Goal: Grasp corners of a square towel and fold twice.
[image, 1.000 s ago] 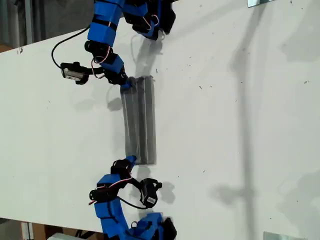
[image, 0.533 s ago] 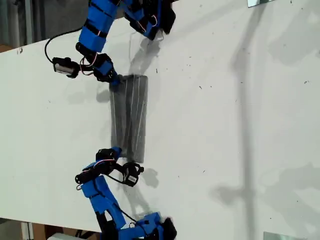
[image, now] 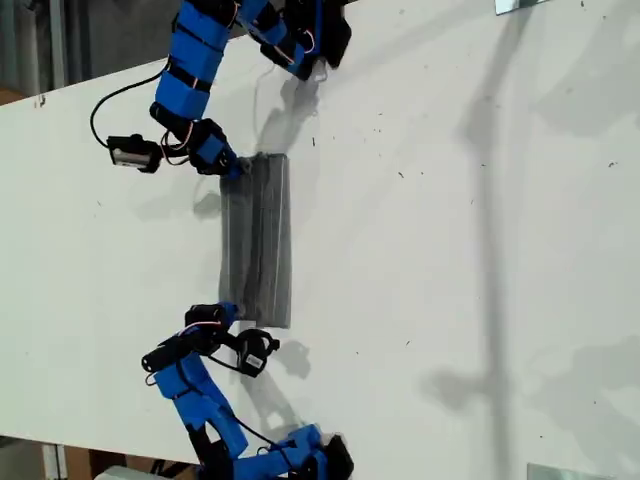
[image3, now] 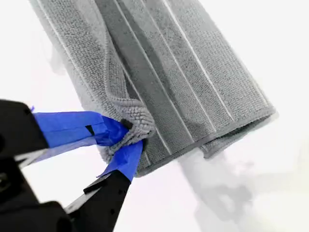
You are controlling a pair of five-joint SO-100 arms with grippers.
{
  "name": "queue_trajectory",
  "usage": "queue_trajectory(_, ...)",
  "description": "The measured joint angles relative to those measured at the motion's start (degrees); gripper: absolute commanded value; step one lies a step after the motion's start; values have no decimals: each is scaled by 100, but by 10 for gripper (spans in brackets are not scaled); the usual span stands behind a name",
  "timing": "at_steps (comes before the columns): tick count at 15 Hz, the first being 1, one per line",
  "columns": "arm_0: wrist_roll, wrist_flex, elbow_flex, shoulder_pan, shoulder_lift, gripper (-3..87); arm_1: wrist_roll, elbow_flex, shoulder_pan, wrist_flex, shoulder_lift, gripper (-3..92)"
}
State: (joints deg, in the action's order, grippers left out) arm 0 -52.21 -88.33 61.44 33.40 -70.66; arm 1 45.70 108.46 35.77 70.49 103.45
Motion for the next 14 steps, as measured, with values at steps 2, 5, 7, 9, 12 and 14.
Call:
queue_trajectory(2,-193,-44,325,-369,-193,1,18,18,-272,360,527,-1)
queue_trajectory(5,-457,334,1125,-782,-220,1,158,598,-712,334,1178,-1)
queue_trajectory(7,-510,413,1257,-861,-220,1,176,1143,-712,149,1362,-1)
queue_trajectory(9,-475,413,1274,-861,-220,1,176,1538,-712,-114,1362,-1)
queue_trajectory(12,-475,413,1310,-861,-220,1,176,1854,-835,-369,1318,-1)
queue_trajectory(14,-422,422,1345,-844,-220,1,176,1951,-853,-457,1310,-1)
